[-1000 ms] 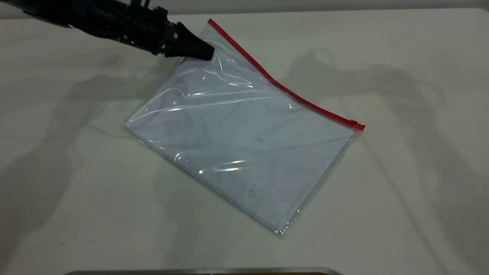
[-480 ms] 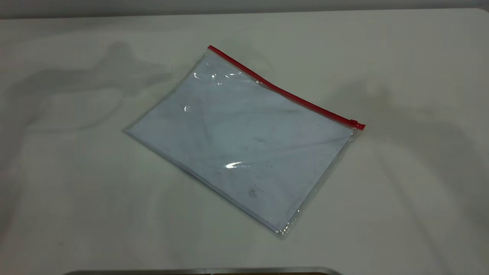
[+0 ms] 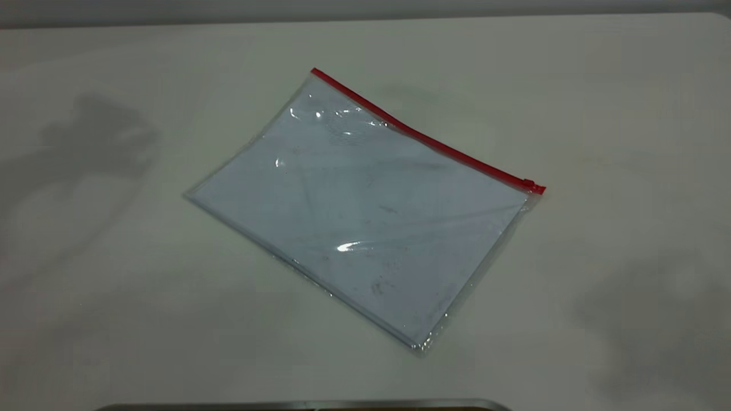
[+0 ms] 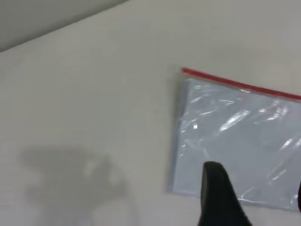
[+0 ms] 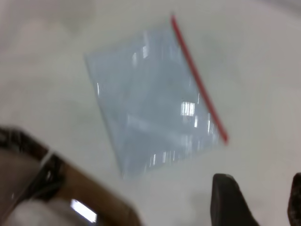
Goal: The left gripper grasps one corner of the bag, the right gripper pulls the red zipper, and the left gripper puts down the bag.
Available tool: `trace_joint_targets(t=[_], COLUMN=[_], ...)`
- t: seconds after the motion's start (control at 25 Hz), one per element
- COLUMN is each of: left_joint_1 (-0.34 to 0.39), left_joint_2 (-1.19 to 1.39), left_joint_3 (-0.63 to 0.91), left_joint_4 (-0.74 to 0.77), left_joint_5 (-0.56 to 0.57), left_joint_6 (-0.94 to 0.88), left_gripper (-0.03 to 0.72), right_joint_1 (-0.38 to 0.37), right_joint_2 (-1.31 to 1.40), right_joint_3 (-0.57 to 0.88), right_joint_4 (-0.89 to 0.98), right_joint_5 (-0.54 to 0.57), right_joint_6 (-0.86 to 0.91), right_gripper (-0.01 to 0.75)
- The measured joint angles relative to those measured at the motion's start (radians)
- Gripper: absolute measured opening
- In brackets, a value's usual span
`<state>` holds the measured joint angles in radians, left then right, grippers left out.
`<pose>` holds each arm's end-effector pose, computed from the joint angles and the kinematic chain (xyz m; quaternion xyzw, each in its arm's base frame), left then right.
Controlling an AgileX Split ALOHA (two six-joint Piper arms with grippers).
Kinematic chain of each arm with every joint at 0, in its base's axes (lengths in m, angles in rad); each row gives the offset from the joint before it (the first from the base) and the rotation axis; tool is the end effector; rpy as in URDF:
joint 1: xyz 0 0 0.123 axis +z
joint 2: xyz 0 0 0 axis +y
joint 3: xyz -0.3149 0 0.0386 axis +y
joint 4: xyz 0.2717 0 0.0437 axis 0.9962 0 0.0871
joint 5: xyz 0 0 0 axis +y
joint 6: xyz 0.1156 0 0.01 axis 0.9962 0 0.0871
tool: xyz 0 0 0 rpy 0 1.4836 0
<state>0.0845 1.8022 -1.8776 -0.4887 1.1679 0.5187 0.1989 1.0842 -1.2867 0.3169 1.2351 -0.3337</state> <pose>0.4402 -0.0130 0.3990 0.1724 0.9161 -0.1489 0.3298 0.1996 0.0751 0.4279 -0.2438 0.9074 0.1369 0.3137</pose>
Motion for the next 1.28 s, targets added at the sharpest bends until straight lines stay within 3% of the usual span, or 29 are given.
trace_joint_targets(t=[0.2,0.4,0.56,1.0,1.28], left_joint_1=[-0.002,-0.002,-0.005,-0.005,-0.005], left_joint_2=[-0.199,-0.419,-0.598,-1.135,-1.462], left_joint_3=[0.168,0.492,0.769,1.335,1.386], left_joint_4=[0.103,0.113,0.149,0.266,0.375], left_joint_5=[0.0,0.0,0.0,-0.043,-0.051], left_joint_6=[-0.126,-0.14,-0.144,-0.205,-0.362], left_gripper=[0.465,0.465,0.465,0.465,0.465], right_joint_1=[0.0,0.0,0.0,0.0,0.0], right_joint_2=[-0.172,-0.351,-0.485,-0.644,-0.644], right_joint_3=[0.338,0.619,0.784,0.806,0.807], right_joint_4=[-0.144,-0.233,-0.236,-0.28,-0.266], right_joint_5=[-0.016,-0.122,-0.127,-0.128,-0.128], right_joint_6=[0.115,0.223,0.236,0.288,0.288], right_gripper=[0.349,0.348,0.348,0.348,0.348])
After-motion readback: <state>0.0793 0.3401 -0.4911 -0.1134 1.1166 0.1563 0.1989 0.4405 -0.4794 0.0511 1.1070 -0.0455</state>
